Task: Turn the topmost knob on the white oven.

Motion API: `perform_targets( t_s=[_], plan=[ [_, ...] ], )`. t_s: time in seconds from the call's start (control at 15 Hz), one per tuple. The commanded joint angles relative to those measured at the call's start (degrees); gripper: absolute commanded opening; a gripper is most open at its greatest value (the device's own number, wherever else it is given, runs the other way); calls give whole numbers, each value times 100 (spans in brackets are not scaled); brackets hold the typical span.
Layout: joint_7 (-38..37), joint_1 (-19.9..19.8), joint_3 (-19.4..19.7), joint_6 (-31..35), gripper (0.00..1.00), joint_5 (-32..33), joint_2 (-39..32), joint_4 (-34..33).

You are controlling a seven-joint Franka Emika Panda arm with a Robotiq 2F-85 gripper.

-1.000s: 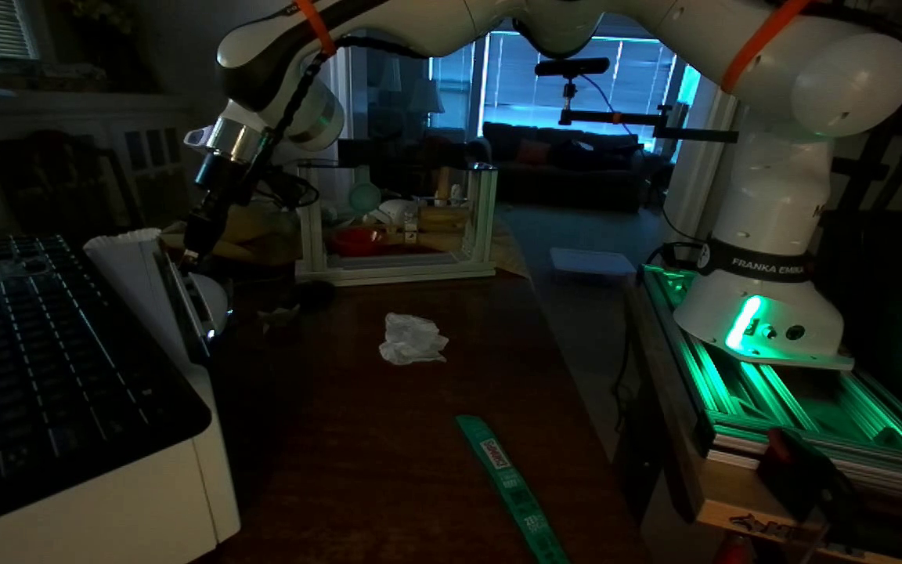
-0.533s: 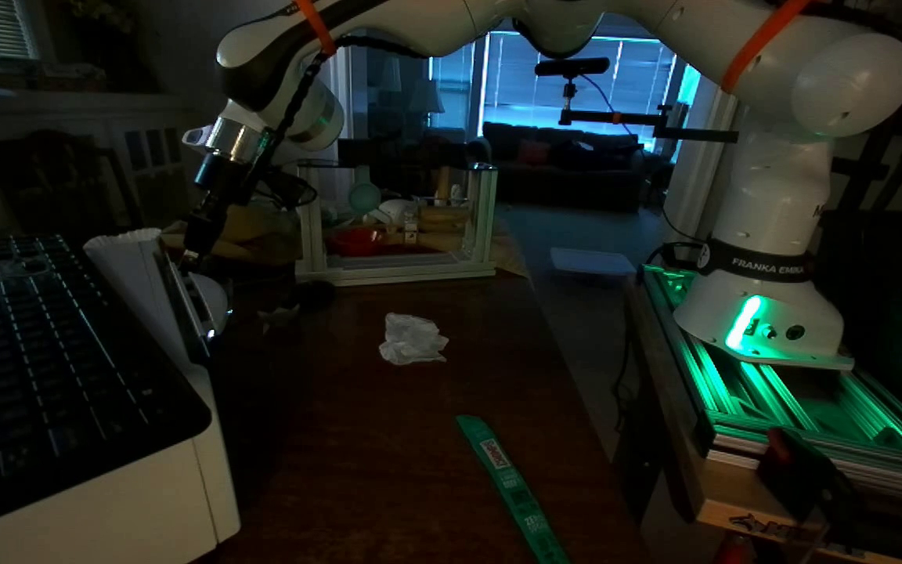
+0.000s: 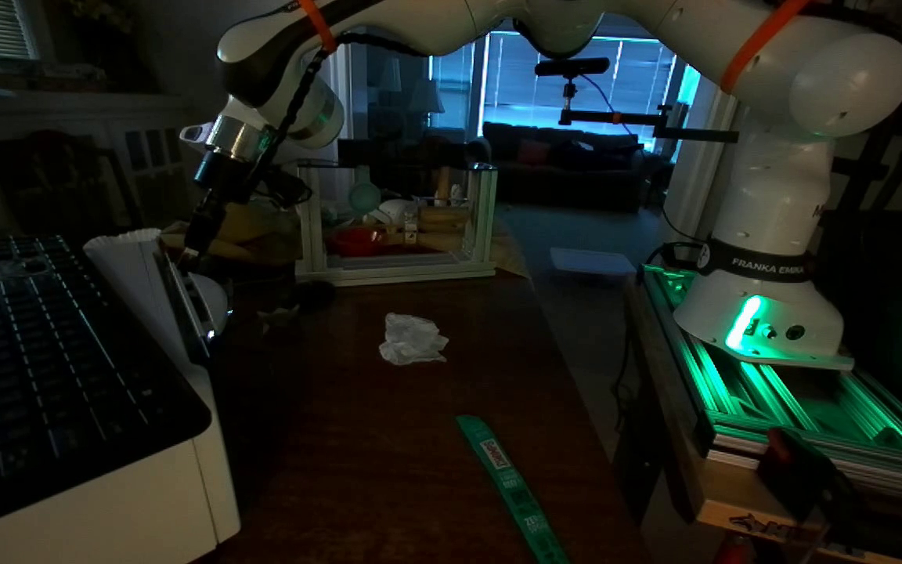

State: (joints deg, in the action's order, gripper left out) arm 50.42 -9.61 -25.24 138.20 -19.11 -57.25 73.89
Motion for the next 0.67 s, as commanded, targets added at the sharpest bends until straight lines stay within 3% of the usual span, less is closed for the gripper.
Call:
perform_targets(
  t_s=[0.0,0.6],
  plan=[
    [384,-103,-133,-375,0,-162,128,153],
    [683,-24,-15,-800,0,-363,312,257]
  ],
)
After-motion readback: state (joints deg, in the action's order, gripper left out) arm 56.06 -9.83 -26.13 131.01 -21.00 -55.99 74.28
